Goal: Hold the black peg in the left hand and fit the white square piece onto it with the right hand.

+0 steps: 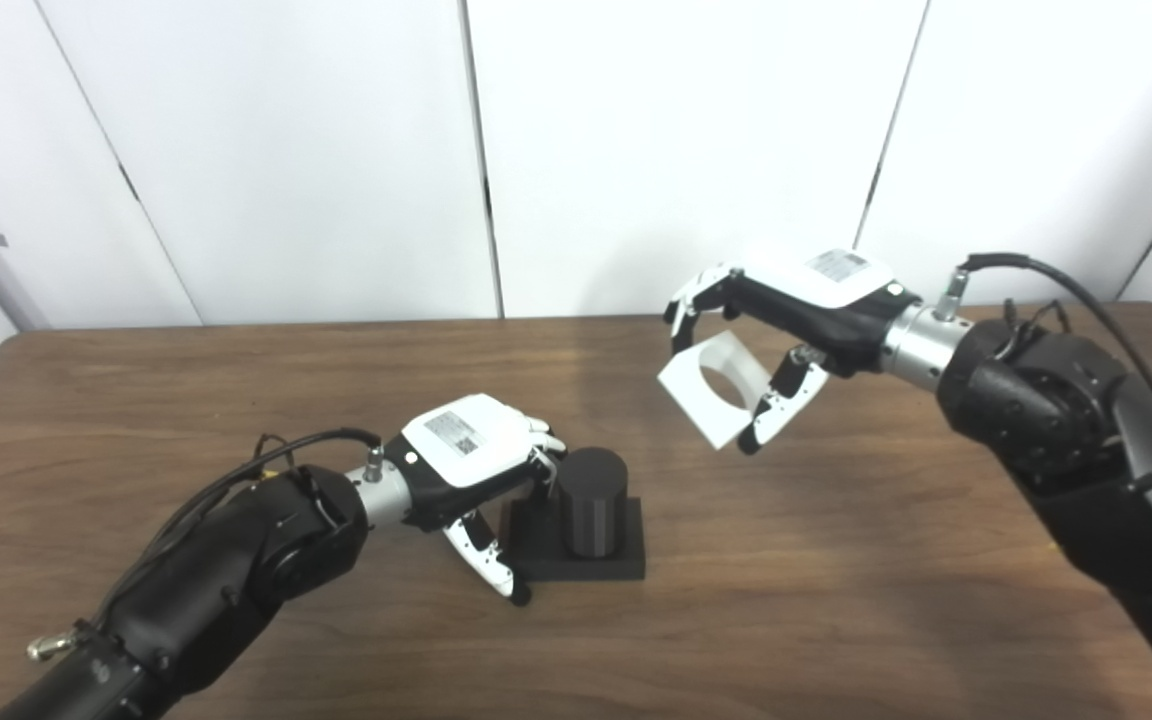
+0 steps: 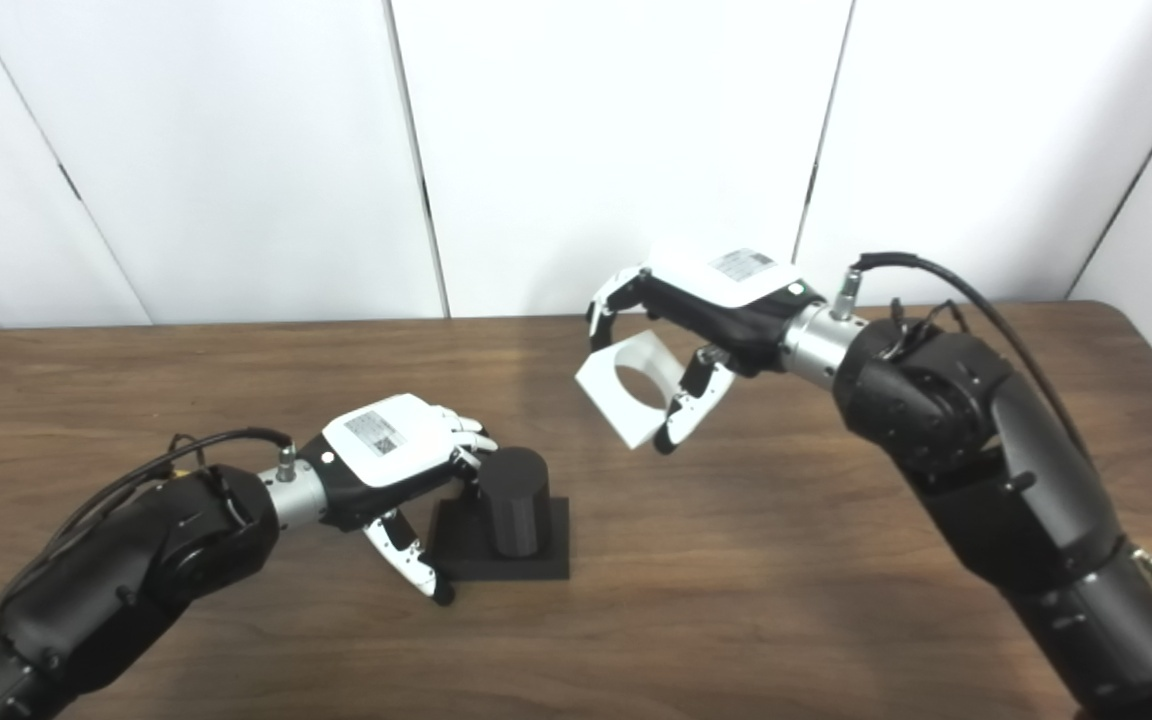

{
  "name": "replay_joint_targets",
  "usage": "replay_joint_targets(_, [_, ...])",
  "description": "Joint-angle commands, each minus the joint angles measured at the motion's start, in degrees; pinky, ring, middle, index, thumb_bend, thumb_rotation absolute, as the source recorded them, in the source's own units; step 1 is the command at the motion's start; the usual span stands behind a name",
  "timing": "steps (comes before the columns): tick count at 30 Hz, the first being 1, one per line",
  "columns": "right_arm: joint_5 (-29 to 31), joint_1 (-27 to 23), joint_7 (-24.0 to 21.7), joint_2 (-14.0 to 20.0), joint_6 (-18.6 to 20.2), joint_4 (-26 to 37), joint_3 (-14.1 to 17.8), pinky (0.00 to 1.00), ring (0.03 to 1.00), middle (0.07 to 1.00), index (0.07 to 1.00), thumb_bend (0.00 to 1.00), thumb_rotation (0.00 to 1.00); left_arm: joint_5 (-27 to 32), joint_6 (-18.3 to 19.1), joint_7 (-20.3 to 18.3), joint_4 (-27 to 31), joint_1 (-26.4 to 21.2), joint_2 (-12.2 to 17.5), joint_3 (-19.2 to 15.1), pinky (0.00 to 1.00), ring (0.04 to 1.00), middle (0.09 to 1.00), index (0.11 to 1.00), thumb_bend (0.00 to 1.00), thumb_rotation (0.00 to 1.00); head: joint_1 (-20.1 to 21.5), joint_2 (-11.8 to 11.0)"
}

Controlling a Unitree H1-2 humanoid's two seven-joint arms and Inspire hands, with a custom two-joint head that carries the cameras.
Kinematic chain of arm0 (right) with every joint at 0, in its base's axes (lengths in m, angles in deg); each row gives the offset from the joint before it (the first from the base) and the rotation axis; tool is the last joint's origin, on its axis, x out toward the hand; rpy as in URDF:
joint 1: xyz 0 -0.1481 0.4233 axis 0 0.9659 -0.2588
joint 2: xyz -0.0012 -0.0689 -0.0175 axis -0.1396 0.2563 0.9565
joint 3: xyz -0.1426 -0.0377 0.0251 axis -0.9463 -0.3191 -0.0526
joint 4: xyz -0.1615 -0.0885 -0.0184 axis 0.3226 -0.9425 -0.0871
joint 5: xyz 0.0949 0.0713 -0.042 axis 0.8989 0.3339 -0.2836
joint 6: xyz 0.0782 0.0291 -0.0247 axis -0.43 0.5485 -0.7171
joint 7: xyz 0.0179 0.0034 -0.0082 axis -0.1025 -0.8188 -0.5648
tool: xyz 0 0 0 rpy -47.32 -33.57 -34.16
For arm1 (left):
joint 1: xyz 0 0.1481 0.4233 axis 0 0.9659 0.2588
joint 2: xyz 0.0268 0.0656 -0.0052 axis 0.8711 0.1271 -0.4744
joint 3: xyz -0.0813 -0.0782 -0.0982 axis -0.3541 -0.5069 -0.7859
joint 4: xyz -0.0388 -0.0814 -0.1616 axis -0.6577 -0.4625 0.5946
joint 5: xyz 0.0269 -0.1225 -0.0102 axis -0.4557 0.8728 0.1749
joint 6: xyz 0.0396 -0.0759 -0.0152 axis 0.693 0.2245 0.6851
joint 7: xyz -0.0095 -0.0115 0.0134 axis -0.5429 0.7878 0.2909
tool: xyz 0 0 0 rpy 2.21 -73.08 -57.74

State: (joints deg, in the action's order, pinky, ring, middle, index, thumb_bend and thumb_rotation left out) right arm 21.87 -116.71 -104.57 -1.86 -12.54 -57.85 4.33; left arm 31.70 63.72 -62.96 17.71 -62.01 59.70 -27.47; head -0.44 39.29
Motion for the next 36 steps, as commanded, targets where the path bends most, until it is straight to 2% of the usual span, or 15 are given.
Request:
replay_joint_targets(1, [0.5, -2.3, 0.3, -0.4, -0.5, 2.0, 0.6, 0.62, 0.776, 0.756, 0.48, 0.52, 0.14, -3.1, -0.8, -5.8, -1.7, 3.3, 0.4, 3.2, 0.87, 0.893, 0.866, 0.488, 0.52, 0.08, 0.0, 0.1])
replay_joint_targets(10, [0.1, -0.1, -0.1, -4.0, 1.2, 1.9, -0.1, 0.67, 0.794, 0.766, 0.48, 0.52, 0.14, -3.3, -0.7, -6.2, -1.9, 3.2, -0.1, 3.4, 0.88, 0.896, 0.866, 0.488, 0.52, 0.08, -0.3, 0.1])
replay_joint_targets(17, [0.0, 0.9, 1.6, -6.8, -0.9, -0.7, -0.7, 0.67, 0.783, 0.758, 0.48, 0.52, 0.14, -3.3, -0.4, -6.1, -1.5, 3.3, -0.2, 3.1, 0.89, 0.897, 0.866, 0.488, 0.52, 0.08, -0.7, 0.4])
replay_joint_targets(36, [-0.5, 1.1, 2.2, -9.9, -1.7, -4.5, -2.5, 0.67, 0.777, 0.761, 0.48, 0.52, 0.13, -3.2, 0.3, -7.3, -1.1, 3.2, -0.8, 3.1, 0.88, 0.904, 0.872, 0.488, 0.52, 0.08, -1.6, 0.8])
